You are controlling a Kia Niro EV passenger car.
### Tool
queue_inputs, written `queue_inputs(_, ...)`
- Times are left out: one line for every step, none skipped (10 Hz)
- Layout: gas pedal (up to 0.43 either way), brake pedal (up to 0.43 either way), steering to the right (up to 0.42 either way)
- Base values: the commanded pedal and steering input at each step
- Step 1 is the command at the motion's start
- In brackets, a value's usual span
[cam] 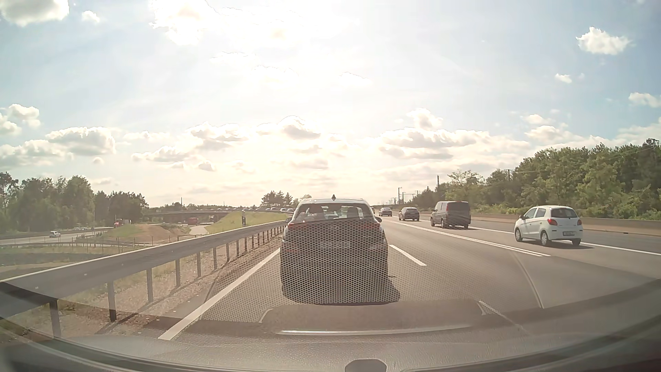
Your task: Follow the waypoints while adhering to traffic rules and regulations
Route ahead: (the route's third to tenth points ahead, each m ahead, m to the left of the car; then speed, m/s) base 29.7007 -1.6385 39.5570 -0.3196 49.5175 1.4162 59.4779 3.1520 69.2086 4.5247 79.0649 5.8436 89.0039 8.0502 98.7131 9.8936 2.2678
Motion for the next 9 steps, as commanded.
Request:
queue_inputs(0.0,0.043,-0.003)
queue_inputs(0.0,0.037,-0.003)
queue_inputs(0.0,0.03,-0.003)
queue_inputs(0.0,0.018,-0.003)
queue_inputs(0.0,0.012,-0.003)
queue_inputs(0.0,0.0,-0.003)
queue_inputs(0.0,0.0,-0.003)
queue_inputs(0.0,0.0,-0.004)
queue_inputs(0.0,0.0,-0.003)
